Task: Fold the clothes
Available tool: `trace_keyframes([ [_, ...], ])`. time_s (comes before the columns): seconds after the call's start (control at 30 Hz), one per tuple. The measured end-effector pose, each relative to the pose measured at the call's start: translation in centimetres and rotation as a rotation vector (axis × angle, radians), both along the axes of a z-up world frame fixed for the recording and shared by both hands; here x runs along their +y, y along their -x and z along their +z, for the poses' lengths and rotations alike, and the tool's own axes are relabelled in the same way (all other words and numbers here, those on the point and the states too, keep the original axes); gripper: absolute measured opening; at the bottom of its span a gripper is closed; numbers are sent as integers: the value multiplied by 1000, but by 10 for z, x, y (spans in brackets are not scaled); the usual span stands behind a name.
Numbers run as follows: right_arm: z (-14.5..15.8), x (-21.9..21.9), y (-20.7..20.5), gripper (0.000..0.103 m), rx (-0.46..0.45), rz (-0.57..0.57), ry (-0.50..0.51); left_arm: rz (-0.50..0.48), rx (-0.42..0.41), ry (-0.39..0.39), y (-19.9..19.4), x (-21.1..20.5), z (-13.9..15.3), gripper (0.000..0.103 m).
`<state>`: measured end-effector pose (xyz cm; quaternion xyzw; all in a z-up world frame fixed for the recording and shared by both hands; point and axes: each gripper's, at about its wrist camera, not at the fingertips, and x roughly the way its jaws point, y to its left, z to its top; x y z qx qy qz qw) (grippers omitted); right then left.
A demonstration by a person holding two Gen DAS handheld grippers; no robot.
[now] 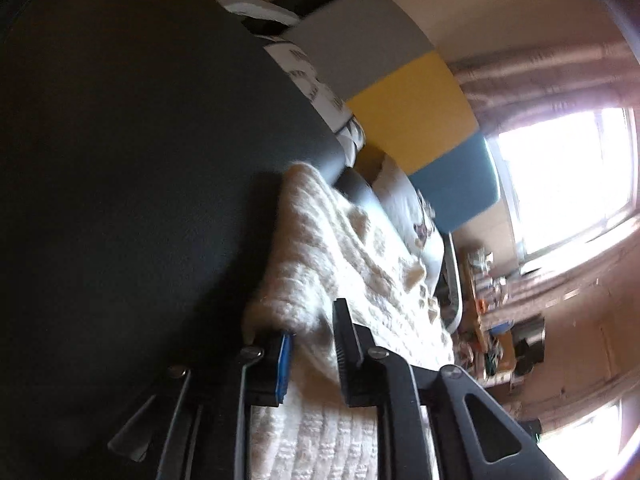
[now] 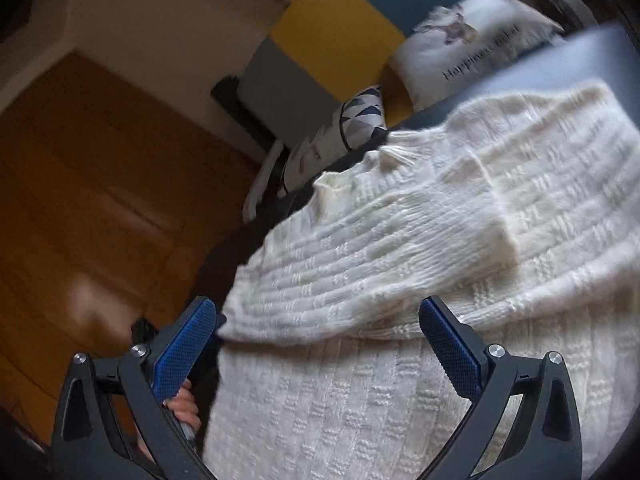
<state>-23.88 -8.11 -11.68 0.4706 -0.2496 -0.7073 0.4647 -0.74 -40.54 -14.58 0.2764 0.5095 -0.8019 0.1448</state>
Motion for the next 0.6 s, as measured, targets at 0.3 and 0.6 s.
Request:
trace_keyframes([
  [0.3,4,3,25,103,-41,-179,127,78,-77,156,-11,12,10,14],
  [0.6,27,2,3,103,141,-147,-162,6,3,53,-37,9,8,21],
])
